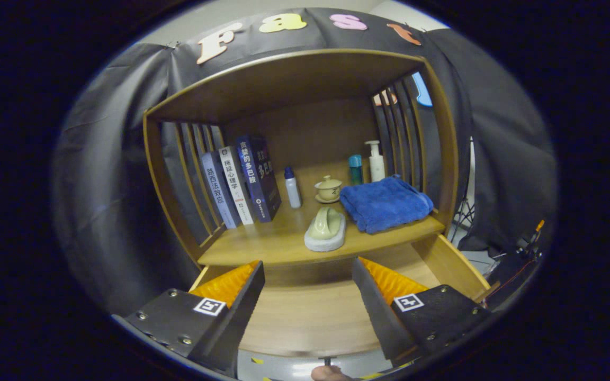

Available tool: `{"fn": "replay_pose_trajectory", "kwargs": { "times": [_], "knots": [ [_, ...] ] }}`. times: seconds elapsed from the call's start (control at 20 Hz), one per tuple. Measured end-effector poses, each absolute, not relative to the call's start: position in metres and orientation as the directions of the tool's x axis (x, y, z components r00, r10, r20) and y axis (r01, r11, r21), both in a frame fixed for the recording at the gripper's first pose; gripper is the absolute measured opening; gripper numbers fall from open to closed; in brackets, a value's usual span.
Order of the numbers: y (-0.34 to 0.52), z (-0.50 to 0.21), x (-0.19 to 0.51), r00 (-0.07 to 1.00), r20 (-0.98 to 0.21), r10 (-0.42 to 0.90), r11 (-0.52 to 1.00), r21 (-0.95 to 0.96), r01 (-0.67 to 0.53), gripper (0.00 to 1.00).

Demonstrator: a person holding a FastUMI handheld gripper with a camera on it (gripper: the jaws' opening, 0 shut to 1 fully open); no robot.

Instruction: Pull open the drawer, take out the items inside it, and place them on the countertop above the cabinet.

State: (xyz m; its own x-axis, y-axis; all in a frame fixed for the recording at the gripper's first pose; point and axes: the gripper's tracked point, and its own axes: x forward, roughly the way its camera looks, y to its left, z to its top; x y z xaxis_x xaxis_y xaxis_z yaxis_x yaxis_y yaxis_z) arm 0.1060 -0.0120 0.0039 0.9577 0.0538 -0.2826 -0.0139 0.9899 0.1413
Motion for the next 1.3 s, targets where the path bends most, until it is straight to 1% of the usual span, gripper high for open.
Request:
{"fn": "replay_pose_trajectory", "kwargs": {
  "times": [0.1, 0.25, 0.35, 0.45, 0.65, 1.1, 1.3],
  "knots": [
    [-0.012, 0.005, 0.081, 0.967, -0.253, 0.037, 0.992, 0.125, -0.005, 1.00],
    [-0.010, -0.001, 0.048, 0.974, -0.221, 0.038, 0.997, 0.080, -0.021, 0.99],
    [-0.023, -0.011, 0.028, 0.980, -0.200, -0.003, 0.997, 0.075, 0.019, 0.99],
    [-0.023, -0.028, 0.016, 0.983, -0.185, -0.009, 0.996, 0.087, 0.026, 0.99],
    [-0.033, -0.058, 0.005, 0.984, -0.175, -0.021, 0.998, 0.048, 0.030, 0.99],
    [-0.026, -0.140, 0.004, 0.966, -0.260, -0.007, 1.000, 0.018, 0.012, 1.00],
    [-0.019, -0.153, 0.012, 0.962, -0.273, 0.005, 1.000, 0.016, -0.001, 1.00]
  ]
}}
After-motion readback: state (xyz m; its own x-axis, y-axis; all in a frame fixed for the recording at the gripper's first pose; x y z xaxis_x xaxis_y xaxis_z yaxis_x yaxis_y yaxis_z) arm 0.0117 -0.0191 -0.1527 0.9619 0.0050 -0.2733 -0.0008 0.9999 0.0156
